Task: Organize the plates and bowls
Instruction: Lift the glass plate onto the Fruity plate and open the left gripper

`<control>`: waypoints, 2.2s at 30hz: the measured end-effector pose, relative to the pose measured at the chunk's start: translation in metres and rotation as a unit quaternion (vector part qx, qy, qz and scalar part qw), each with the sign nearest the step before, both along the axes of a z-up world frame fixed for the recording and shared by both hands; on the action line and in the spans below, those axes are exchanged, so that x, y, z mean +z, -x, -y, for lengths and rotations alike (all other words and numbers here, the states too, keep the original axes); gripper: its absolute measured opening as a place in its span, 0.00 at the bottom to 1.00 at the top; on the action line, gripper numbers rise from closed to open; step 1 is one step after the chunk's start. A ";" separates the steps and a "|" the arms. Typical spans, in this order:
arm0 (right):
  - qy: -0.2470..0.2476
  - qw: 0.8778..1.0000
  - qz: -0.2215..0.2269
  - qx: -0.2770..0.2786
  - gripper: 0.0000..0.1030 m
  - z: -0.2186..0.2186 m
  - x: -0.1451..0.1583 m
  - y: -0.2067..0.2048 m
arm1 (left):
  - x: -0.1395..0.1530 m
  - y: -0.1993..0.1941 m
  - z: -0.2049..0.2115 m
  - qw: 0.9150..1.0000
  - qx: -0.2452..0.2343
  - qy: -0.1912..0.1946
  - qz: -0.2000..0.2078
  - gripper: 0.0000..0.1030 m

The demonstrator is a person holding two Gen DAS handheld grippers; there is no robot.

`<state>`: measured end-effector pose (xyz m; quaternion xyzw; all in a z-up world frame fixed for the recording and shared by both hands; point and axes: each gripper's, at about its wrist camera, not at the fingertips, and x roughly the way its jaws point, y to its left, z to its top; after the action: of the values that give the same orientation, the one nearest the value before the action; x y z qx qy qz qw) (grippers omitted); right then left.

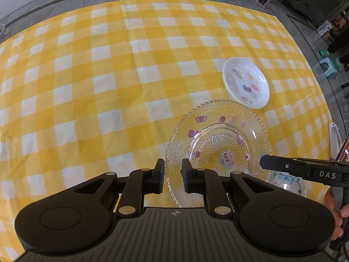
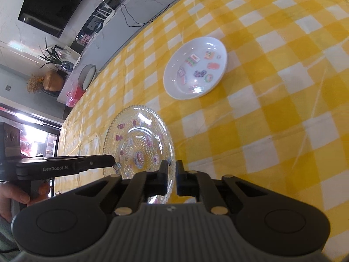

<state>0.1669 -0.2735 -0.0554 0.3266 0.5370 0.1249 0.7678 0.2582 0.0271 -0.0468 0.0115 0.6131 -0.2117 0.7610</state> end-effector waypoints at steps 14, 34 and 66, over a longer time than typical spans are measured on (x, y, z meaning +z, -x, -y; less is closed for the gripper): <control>0.013 1.000 -0.013 -0.022 0.05 0.044 0.023 0.035 | 0.017 0.051 0.044 0.999 0.026 0.015 -0.018 0.18; 0.109 0.994 -0.015 0.017 0.06 0.072 0.023 0.088 | -0.008 0.134 0.078 0.997 0.067 0.016 -0.030 0.18; 0.206 0.977 0.030 0.045 0.29 0.046 0.034 0.095 | -0.001 0.142 0.092 0.998 0.026 -0.060 0.027 0.27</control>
<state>0.0717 -0.3195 -0.0211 0.1333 0.5424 0.0556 0.8276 0.1165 -0.0650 -0.0479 0.0471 0.6044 -0.1545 0.7801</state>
